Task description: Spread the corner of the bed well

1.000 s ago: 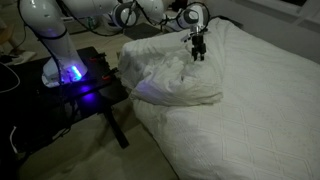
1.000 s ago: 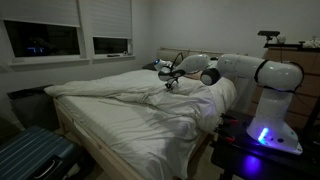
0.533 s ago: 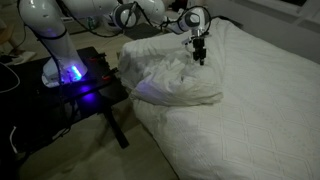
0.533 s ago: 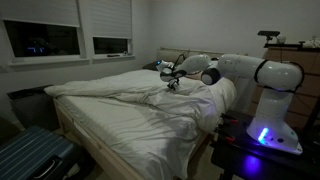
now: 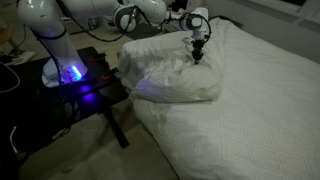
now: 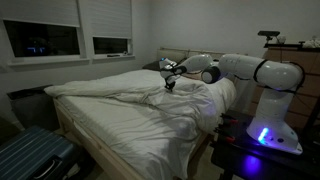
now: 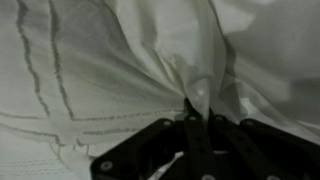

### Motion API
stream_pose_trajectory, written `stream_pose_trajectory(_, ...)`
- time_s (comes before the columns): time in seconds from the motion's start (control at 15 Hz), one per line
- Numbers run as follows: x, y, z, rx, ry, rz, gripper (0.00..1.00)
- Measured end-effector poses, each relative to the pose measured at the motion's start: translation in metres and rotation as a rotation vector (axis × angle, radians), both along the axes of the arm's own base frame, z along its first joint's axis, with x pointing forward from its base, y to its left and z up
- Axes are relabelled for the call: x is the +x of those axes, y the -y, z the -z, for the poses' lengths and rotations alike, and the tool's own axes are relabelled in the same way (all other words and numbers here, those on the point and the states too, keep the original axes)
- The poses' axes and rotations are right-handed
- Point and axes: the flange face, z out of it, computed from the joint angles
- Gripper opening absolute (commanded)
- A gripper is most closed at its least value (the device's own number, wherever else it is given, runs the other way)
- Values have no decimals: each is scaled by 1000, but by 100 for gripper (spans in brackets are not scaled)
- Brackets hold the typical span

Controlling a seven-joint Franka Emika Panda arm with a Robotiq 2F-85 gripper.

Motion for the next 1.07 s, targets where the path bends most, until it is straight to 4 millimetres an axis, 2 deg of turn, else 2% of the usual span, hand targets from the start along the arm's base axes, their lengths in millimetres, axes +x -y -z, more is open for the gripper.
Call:
stream_pose_trajectory(0.33,17,-14,-22,155,113,-136,1)
stream_pose_trajectory(0.6,29,-34,-47,285,172,-276,1)
stream_pose_trajectory(0.87,42,-67,-76,403,220,-452,1)
stream_pose_trajectory(1.07,51,-101,-93,473,230,-600,1)
